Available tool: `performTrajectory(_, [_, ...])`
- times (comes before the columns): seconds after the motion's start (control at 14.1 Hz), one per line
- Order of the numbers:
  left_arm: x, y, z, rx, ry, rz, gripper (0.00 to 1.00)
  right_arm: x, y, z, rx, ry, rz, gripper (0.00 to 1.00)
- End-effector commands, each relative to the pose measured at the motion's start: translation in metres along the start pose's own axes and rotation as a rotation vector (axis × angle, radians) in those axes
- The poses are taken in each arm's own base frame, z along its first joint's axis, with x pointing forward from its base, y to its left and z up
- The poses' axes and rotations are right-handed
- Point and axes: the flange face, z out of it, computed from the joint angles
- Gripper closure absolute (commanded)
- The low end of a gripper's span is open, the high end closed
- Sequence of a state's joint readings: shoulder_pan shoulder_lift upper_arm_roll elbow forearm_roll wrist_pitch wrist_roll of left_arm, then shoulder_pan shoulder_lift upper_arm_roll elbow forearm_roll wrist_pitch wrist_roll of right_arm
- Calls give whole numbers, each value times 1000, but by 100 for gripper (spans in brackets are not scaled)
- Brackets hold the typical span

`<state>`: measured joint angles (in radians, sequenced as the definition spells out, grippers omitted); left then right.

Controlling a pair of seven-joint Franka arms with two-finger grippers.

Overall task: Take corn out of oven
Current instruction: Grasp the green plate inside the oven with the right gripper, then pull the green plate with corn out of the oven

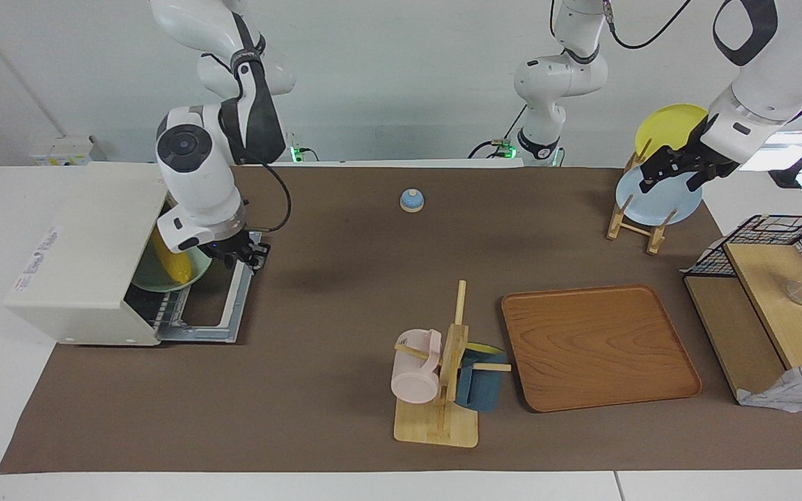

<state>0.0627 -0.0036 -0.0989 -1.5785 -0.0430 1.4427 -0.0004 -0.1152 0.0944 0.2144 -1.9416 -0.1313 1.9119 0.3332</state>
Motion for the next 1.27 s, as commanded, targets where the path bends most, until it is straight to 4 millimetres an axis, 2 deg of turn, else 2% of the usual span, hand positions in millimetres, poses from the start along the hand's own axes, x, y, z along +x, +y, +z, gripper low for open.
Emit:
performTrajectory(0.0, [-4,-2,-2,18,-1,3,0,-16,31,40,-33,22,-71,47])
performTrajectory(0.21, [-4,-3,-2,17,-1,0,0,-23,40,59,-78,45,-130,47])
performTrajectory(0.35, [-4,-2,-2,18,-1,3,0,-26,43,63,-114,44,-150,52])
performTrajectory(0.5, [-4,-2,-2,18,-1,3,0,-26,42,64,-117,42,-157,77])
performTrajectory(0.57, [-4,-3,-2,17,-1,2,0,-24,42,62,-124,44,-175,95])
performTrajectory(0.64, [-4,-3,-2,17,-1,2,0,-21,37,55,-146,50,-197,100])
performTrajectory(0.71, [-4,-3,-2,17,-1,0,0,-15,30,46,-154,40,-202,100])
performTrajectory(0.78, [-4,-2,-2,18,-1,3,0,-5,12,30,-161,22,-212,100])
performTrajectory(0.92, [-4,-2,-2,18,-1,2,0,8,-62,-24,-135,4,-161,100])
performTrajectory(0.99, [-4,-2,-2,18,-1,3,0,6,-105,-39,-110,7,-110,100])
performTrajectory(1.06, [-4,-2,-2,18,-1,2,0,1,-143,-46,-90,15,-73,100])
performTrajectory(1.2, [-4,-2,-2,18,-1,3,0,-11,-234,-44,-33,20,14,100])
